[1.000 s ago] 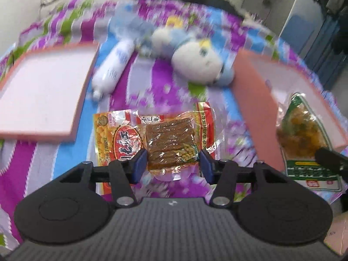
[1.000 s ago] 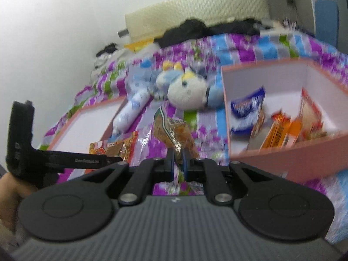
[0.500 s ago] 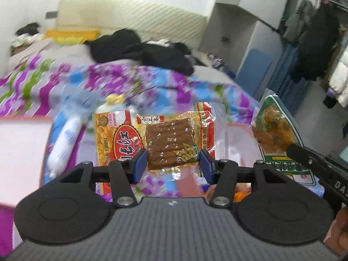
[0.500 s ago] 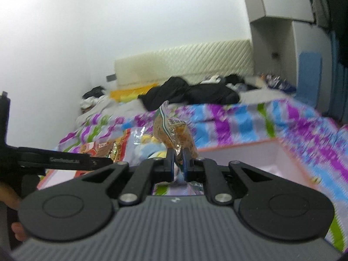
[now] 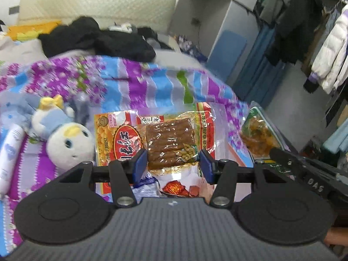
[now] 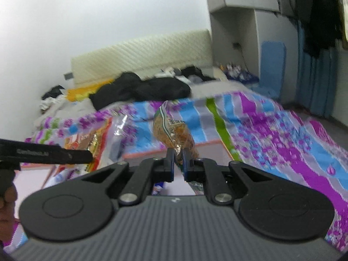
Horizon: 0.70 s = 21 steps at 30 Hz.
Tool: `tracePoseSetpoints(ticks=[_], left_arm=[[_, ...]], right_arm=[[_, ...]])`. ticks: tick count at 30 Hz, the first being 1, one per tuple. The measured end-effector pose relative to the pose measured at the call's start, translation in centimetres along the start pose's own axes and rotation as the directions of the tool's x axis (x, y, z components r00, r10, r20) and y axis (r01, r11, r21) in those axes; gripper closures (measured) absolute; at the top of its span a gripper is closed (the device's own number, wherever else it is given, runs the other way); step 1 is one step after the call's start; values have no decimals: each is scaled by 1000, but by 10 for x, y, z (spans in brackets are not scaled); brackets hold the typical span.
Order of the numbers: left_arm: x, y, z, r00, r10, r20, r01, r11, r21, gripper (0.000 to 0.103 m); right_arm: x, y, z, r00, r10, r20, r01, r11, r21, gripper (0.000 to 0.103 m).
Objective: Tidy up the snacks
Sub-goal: 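Carry both snacks over the pink box and open both tools, then withdraw both tools up and away from the pink box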
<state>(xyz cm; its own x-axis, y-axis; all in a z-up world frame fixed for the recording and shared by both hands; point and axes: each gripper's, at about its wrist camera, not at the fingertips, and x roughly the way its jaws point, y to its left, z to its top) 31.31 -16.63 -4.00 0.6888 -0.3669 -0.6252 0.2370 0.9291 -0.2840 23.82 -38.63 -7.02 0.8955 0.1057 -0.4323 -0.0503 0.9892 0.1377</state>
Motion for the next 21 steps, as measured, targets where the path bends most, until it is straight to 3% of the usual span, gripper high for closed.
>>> tracePoseSetpoints(ticks=[6, 11, 15, 16, 17, 19, 21], left_arm=[[66, -9, -11, 993, 22, -114, -19, 999, 29, 45], [94, 2, -23, 984, 36, -174, -34, 999, 16, 44], [100, 12, -26, 982, 26, -188, -29, 999, -16, 33], [100, 13, -25, 981, 31, -191, -35, 999, -18, 29], [98, 13, -24, 983, 33, -183, -35, 999, -11, 28], [89, 11, -22, 986, 31, -163, -32, 999, -4, 25], [75, 8, -17, 990, 21, -138, -22, 1000, -3, 25]], right_arm=[[52, -25, -24, 991, -21, -133, 25, 999, 34, 92], [75, -36, -47, 979, -35, -202, 48, 997, 59, 90], [78, -39, -58, 973, -41, -228, 59, 995, 75, 90], [76, -40, -59, 972, -46, -229, 66, 995, 80, 85], [74, -41, -58, 974, -47, -223, 68, 994, 89, 68], [69, -43, -54, 978, -45, -203, 68, 992, 106, 43], [60, -43, -48, 982, -50, -182, 71, 991, 111, 40]])
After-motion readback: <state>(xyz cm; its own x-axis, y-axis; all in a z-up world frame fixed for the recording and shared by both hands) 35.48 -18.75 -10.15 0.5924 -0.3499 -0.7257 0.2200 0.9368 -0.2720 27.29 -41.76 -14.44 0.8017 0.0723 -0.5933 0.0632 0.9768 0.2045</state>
